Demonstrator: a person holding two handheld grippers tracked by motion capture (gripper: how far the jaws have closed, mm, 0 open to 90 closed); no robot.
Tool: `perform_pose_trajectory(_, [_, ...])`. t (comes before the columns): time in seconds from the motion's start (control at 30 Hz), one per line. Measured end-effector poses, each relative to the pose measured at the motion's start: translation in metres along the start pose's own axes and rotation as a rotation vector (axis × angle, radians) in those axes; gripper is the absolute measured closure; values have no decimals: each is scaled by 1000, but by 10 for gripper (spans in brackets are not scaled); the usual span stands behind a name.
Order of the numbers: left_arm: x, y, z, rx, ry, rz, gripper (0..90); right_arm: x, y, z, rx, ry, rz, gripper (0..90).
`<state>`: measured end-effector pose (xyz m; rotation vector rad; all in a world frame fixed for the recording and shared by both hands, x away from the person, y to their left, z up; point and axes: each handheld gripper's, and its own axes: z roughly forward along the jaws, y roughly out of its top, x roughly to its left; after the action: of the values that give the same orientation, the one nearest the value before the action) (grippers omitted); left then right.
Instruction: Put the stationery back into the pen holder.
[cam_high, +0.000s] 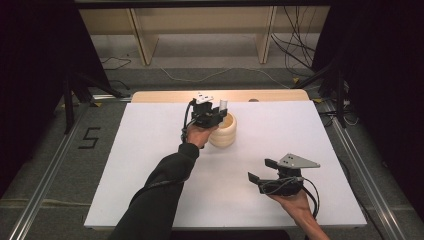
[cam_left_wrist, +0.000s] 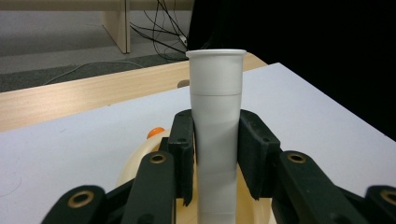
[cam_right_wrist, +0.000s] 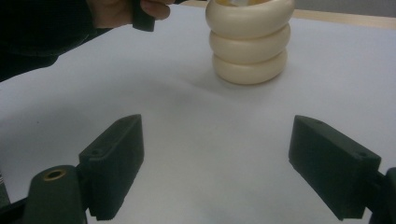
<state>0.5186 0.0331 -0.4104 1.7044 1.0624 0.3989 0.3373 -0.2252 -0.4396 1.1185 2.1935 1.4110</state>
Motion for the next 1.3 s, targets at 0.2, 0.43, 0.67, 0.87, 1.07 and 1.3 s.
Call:
perform_pose_trajectory(0.2, [-1,-1,1,4,-1,-2,679,0,0,0,0,1,1,187])
perform_pose_trajectory(0.43, [0,-4,3,25,0,-6,678,0,0,0,-1,2,-1,187])
perform_pose_trajectory(0.67, [3,-7,4,47,2,-24,678,0,0,0,-1,3,1,187])
perform_pose_trajectory(0.87, [3,-9,5,62,4,-20,678,0,0,1,-1,4,-2,188])
perform_pose_trajectory(1.07, [3,-11,7,77,11,-12,677,0,0,0,-1,4,0,188])
perform_pose_trajectory(1.3, [3,-11,8,89,15,-4,677,0,0,0,-1,4,-1,189])
